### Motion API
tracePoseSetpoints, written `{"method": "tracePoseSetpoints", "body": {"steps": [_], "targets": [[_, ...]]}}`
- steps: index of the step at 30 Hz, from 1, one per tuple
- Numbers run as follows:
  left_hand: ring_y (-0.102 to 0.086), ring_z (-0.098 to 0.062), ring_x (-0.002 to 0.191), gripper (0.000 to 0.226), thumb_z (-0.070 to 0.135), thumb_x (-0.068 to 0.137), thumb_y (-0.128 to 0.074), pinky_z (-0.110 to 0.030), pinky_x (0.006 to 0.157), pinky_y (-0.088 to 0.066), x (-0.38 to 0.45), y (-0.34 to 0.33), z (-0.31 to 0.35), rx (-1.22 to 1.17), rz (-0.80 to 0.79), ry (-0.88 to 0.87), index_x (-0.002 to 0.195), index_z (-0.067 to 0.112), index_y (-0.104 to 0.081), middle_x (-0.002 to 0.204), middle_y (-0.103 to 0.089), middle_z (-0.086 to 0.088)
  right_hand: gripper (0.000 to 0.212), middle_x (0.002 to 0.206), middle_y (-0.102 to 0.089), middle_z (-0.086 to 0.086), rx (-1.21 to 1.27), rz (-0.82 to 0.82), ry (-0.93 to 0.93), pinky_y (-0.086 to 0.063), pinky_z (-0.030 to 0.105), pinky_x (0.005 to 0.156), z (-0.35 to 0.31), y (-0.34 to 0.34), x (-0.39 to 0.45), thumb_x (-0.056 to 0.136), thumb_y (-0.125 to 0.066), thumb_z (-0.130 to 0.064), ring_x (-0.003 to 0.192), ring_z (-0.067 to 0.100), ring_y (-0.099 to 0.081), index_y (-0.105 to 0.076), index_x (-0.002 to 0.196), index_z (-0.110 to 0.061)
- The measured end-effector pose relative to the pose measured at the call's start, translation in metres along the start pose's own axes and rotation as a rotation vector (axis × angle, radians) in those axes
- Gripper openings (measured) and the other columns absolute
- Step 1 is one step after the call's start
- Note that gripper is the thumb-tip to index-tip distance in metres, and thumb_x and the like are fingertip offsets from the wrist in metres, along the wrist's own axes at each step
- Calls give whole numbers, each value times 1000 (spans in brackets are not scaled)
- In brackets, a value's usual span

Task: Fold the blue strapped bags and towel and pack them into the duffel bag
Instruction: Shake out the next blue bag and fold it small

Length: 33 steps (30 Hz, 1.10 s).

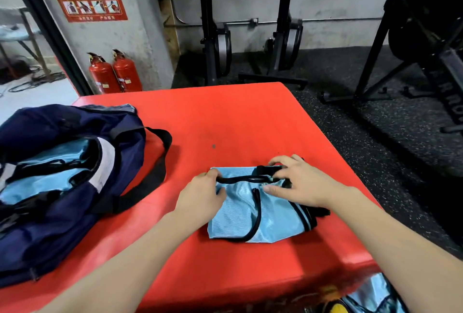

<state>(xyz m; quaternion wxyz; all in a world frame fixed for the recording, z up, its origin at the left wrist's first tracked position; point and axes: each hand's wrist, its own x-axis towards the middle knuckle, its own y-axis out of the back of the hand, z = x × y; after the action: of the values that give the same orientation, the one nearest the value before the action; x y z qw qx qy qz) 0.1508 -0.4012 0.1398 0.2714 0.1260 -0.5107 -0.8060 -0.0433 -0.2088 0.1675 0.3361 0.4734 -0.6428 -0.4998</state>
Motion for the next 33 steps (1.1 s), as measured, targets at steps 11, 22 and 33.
{"method": "tracePoseSetpoints", "body": {"steps": [11,22,33], "targets": [[-60,-28,108,45,38,100,-48,-44,87,-51,-4,1,-1,50,-56,-98,144,33,-38,121,-55,1,101,143,-43,1,-199,133,-255,-39,43,106,-6,-16,-29,84,-11,-88,128,24,-37,-22,158,-20],[-58,-24,113,45,32,99,-52,-41,88,-51,-7,8,4,17,-58,-64,143,30,-42,124,-56,3,80,123,-47,8,-223,219,-607,-41,43,95,-17,-17,-33,88,-33,-81,118,31,-45,-41,146,-26],[-54,3,71,31,5,90,-63,-1,61,-35,1,16,6,-236,-26,46,118,19,-64,85,-62,14,69,131,-57,-13,27,46,-235,-26,37,96,-9,1,-5,78,-73,-57,122,15,-39,-48,140,-36]]}}
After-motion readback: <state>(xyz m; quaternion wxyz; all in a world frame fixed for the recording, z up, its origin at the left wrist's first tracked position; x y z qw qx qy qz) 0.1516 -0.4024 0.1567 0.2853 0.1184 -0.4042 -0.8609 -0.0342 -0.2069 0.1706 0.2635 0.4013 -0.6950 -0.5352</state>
